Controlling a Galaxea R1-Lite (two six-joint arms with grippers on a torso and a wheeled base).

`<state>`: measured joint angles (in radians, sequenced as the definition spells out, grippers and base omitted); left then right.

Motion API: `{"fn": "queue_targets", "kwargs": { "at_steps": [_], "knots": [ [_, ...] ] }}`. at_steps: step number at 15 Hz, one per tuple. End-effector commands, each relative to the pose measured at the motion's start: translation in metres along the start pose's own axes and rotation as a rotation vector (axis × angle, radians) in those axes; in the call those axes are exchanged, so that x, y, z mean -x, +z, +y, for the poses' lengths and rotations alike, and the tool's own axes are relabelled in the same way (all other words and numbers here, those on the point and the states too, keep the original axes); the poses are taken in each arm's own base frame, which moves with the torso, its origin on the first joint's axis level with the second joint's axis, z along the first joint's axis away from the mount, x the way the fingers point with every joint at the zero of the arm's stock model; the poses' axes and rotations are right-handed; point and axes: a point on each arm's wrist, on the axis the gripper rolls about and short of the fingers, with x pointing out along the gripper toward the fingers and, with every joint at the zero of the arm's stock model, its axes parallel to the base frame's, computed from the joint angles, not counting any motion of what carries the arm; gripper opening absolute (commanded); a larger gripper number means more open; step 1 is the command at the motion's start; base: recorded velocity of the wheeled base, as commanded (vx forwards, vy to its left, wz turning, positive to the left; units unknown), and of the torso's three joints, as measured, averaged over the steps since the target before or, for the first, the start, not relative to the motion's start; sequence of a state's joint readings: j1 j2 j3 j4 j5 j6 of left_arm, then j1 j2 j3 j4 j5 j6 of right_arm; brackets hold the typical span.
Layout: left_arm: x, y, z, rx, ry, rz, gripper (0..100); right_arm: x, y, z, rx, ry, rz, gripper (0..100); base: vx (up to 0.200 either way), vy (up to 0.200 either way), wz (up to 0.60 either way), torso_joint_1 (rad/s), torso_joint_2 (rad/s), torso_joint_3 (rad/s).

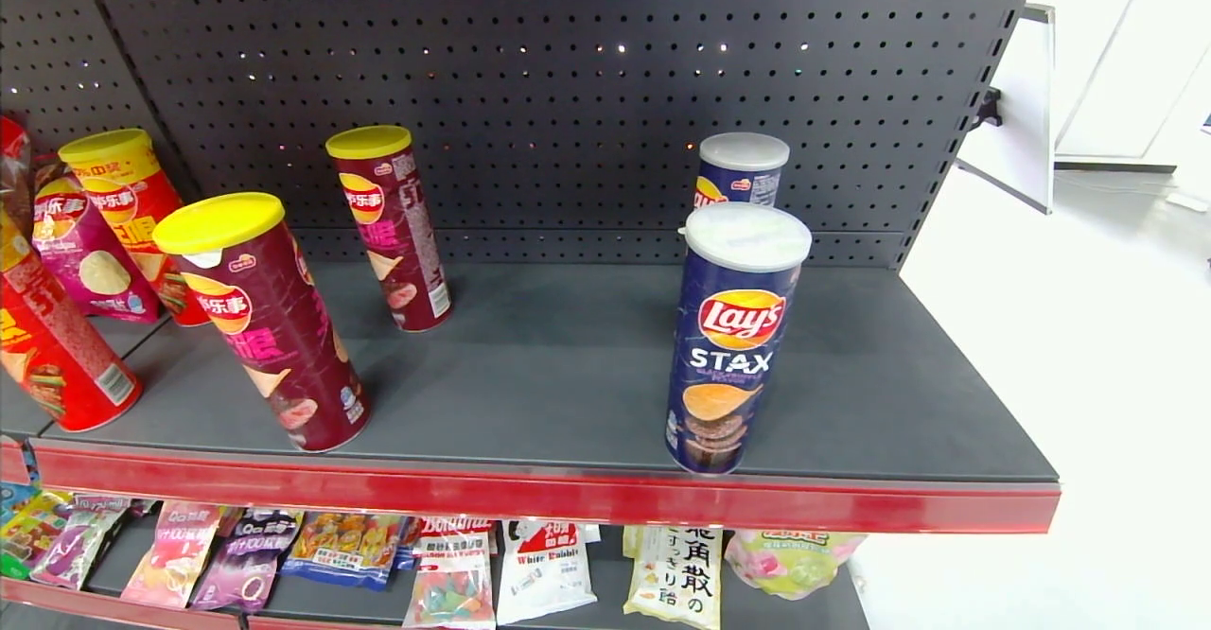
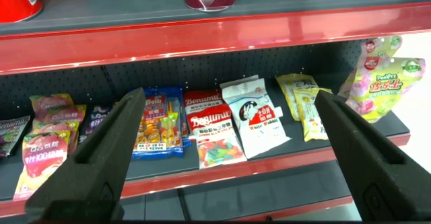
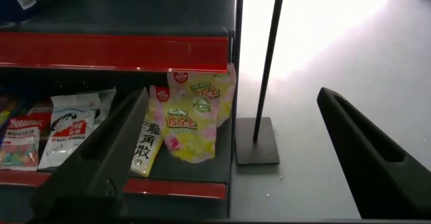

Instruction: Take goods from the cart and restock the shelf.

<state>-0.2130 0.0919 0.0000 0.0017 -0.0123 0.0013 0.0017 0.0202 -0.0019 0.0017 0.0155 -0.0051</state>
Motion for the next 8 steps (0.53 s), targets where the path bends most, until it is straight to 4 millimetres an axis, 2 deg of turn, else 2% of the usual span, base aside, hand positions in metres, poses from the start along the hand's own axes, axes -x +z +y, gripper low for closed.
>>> {"fn": "queue_targets", "kwargs": {
  "at_steps": [1,8],
  "knots": [
    [-0.0001,0.0001,0.0,0.0,0.0,0.001,100,0.0015,-0.0006,0.0,0.0,0.001,-0.02,100,0.0,0.0,0.0,0.0,0.0,0.0],
    [0.0,0.0003,0.0001,-0.006,0.007,0.002,100,0.0015,-0.0006,0.0,-0.003,0.003,-0.02,100,0.0,0.0,0.0,0.0,0.0,0.0]
  ]
}}
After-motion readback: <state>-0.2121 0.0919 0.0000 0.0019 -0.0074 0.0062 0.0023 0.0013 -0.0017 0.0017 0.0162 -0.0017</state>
